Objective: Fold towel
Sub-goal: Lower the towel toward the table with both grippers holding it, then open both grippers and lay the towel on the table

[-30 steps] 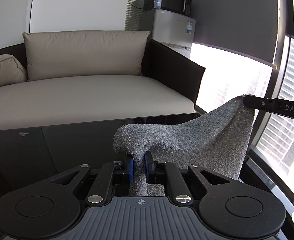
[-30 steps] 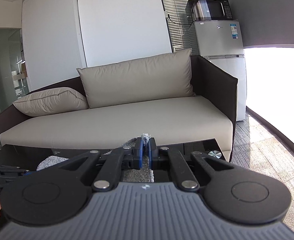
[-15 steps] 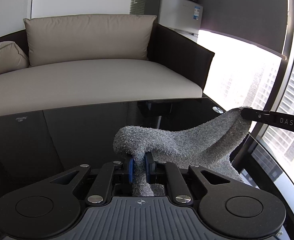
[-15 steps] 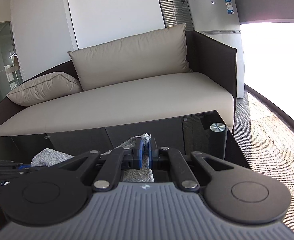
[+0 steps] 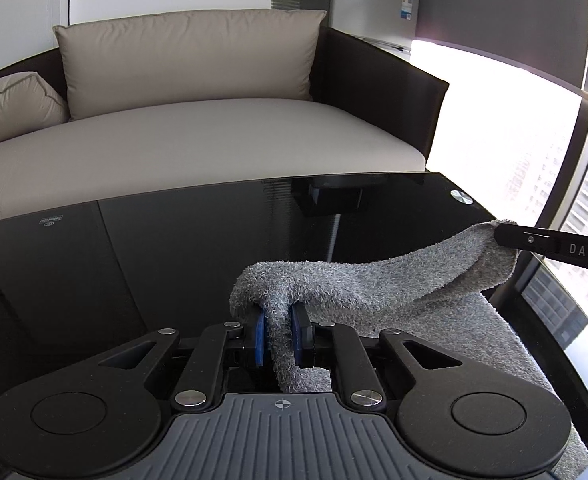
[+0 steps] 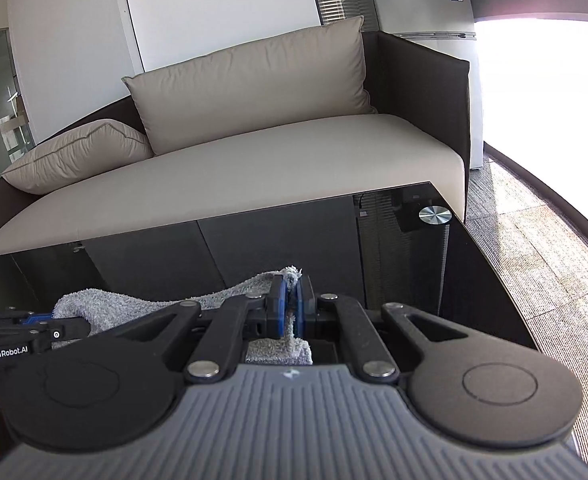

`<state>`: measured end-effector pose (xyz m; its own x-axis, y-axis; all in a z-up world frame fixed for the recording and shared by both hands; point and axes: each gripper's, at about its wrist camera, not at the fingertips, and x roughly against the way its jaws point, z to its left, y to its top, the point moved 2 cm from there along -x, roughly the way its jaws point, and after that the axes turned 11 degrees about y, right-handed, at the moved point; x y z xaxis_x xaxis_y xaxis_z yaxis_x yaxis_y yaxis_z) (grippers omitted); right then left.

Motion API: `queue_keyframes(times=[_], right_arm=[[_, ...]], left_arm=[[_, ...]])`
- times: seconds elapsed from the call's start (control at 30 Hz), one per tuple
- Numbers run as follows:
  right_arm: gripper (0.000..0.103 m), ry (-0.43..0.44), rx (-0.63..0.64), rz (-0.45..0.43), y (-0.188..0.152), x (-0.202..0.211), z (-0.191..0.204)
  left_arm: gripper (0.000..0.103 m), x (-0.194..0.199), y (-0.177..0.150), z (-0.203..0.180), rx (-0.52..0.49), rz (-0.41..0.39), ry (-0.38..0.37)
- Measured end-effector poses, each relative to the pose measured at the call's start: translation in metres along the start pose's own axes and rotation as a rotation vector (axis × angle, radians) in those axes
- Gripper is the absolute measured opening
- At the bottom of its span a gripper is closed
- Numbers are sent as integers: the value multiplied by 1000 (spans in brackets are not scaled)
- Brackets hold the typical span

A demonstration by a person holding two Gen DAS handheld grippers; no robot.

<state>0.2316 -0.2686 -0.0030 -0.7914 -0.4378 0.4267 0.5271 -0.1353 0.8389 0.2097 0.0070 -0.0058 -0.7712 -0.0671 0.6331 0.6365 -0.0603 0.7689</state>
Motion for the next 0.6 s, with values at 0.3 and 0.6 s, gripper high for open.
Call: queue_keyframes(times=[0.3, 0.6], right_arm=[[6, -7, -36, 42, -8, -14, -9], [46, -56, -32, 23, -9, -8, -12]], left_arm=[[17, -7, -4, 11, 25, 12, 20], [36, -4, -2, 29, 60, 3, 57]])
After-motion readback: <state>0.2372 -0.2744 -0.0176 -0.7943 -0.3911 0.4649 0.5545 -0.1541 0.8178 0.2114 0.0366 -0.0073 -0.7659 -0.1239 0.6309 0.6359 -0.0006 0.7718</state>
